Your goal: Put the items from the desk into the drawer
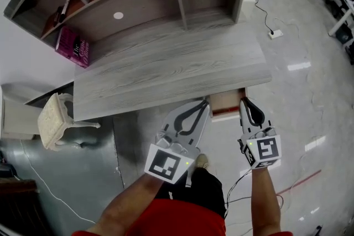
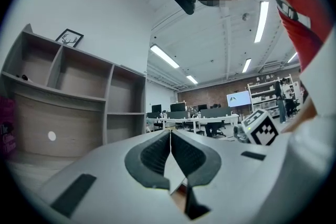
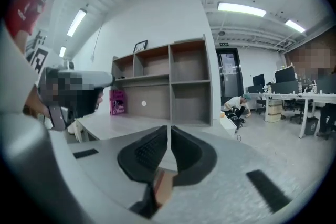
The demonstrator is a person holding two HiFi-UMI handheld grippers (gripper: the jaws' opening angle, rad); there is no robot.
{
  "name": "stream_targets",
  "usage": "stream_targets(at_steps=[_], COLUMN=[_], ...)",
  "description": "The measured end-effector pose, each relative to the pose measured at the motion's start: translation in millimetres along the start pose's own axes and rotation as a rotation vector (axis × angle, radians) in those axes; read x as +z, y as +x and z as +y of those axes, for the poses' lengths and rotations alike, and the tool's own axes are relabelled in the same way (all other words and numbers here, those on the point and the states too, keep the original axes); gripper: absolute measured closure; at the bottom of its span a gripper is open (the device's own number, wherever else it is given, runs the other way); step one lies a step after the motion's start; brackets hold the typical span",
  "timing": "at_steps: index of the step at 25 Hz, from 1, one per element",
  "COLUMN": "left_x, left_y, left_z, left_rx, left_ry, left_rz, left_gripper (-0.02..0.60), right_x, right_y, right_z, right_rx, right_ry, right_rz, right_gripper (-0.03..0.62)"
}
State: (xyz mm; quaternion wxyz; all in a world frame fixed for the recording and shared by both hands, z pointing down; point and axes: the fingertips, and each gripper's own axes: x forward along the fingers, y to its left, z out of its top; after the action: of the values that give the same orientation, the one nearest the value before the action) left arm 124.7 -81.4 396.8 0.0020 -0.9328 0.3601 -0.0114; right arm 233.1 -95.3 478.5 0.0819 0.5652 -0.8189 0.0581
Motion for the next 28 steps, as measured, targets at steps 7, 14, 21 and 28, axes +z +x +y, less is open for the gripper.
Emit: stream_targets(at_steps=[7,14,21,28], left_x=[24,47,82,106], left_y=[-8,-27,-54,-72], left_z=[-4,1,13,22], left_rx=[-0.028,-0.059,-0.084,-0.092], left_ry=[0.001,0.002,-0.009,-0.003], left_rz=[-0.047,-0.074,-0.119,-0.160], left_gripper=[0.572,0.572,0.572,0.572], right_x=[75,129,167,191], right_y=[-13,-28,-45,-51], right_z=[34,74,107,126], right_rx=[0.022,0.057,0.065,0.065], right_ry=[0.002,-0.009,-0.066,-0.054], right_rz=[-0.139,-0.249,-0.315,-0.365], right_gripper=[0.588,0.589,0.590,0.591])
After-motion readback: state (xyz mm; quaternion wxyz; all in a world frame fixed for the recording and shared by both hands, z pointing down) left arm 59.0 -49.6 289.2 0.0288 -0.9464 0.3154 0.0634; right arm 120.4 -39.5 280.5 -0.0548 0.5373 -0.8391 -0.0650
